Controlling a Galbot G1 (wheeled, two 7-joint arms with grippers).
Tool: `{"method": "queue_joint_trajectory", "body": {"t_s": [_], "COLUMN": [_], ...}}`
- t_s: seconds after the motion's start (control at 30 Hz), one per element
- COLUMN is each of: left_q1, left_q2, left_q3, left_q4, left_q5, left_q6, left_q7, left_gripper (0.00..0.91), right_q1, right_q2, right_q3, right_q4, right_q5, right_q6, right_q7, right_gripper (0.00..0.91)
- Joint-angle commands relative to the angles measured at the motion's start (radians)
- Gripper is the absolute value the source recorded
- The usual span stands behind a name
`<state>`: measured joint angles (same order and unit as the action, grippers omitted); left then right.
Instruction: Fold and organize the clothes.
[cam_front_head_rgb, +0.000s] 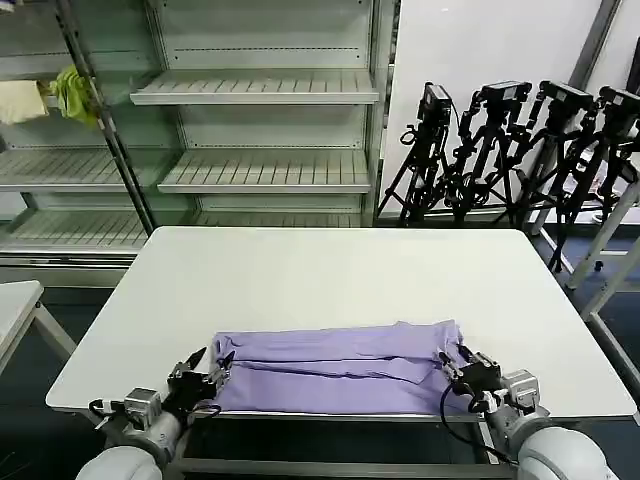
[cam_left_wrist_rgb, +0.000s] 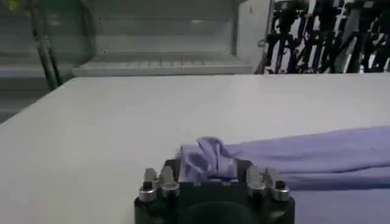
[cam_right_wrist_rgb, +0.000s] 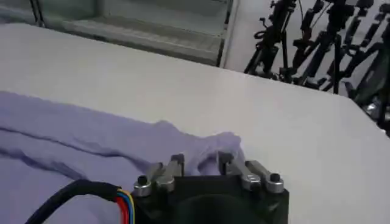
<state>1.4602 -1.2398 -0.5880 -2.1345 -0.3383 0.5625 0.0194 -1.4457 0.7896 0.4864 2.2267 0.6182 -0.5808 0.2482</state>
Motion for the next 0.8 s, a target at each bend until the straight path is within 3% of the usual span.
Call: {"method": "queue_joint_trajectory", "body": {"t_s": [0.03,0.37,0.8], "left_q1": [0.042,-0.013,-0.003], "left_q2": [-0.019,-0.102,-0.125], "left_q3": [-0.04,-0.05,-0.013], "left_q4": [-0.061,-0.086,-0.02], "left_q5": [0.005,-0.071,-0.094], "left_q6": [0.002,0.015,0.016], "left_q7": [-0.01,-0.047,-0.064], "left_gripper": [0.907,0.907,0.907], "right_q1": [-0.049,0.051,0.083], "right_q2": [-0.031,0.004,0.029], "right_q3": [0.068,0.134,0.132], "right_q4": [0.029,0.144,0.192], "right_q5": [-0.066,-0.066,-0.038], "right_q6": [0.001,0.002,0.003], "right_q7": [0.007,0.013,0.012], "right_gripper": [0.907,0.907,0.907]}}
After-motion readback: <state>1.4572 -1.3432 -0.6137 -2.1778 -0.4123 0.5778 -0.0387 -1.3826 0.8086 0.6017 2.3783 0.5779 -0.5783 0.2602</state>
